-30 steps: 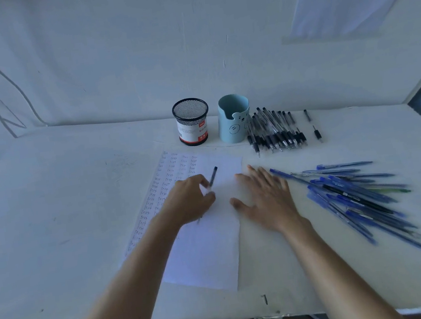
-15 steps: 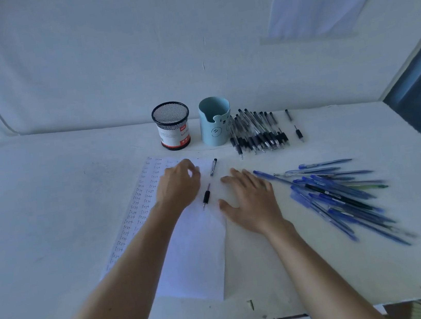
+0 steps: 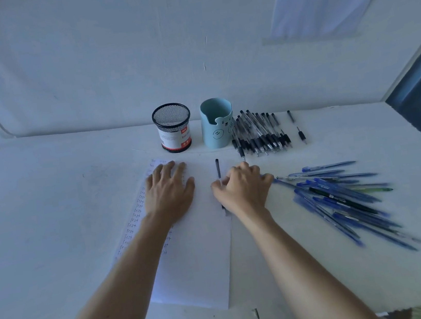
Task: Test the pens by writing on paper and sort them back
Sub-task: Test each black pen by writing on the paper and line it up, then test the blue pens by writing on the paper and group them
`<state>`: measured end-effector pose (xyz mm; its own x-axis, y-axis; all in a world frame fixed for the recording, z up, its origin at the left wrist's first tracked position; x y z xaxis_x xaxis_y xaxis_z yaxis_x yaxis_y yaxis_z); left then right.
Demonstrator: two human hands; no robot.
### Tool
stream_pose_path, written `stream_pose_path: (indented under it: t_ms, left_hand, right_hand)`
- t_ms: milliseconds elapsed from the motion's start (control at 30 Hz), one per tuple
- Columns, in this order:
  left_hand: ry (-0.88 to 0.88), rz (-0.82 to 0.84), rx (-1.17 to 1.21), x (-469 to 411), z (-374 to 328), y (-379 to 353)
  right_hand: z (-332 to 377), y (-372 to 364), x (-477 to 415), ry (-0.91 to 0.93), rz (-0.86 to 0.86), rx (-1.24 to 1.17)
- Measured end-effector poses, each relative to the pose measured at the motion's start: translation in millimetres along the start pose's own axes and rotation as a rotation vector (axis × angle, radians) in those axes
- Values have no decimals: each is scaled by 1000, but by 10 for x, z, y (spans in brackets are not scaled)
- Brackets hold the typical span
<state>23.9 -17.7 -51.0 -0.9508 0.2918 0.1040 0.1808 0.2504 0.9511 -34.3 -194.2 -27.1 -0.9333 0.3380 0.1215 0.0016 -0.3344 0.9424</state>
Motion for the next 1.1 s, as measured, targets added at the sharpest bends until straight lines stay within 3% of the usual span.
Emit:
stream_pose_path:
  t_ms: [367,733,1100]
  left_hand:
    - [32,-4,-7,-61,-4,1]
    - [31,-19,-6,-141,-56,15]
    - [30,-20,-7,-137,-59,11]
  right_hand:
    - [-763,729,-325,-140,-365,-237]
    - [-1108,925,-1137,-313,-224,-77]
    - [-1154,813,-1048,-277,-146,-179]
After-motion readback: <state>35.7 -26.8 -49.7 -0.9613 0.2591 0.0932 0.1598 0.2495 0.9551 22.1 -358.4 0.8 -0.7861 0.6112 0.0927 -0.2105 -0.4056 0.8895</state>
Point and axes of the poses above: each hand's wrist, its own x-axis away from the middle knuckle, its own y-axis out of the back of the hand, z = x × y, the point moved 8 cm from there along -x, towards the middle knuckle, and after that the axes turned 13 degrees about z, right-handed, at the moved point
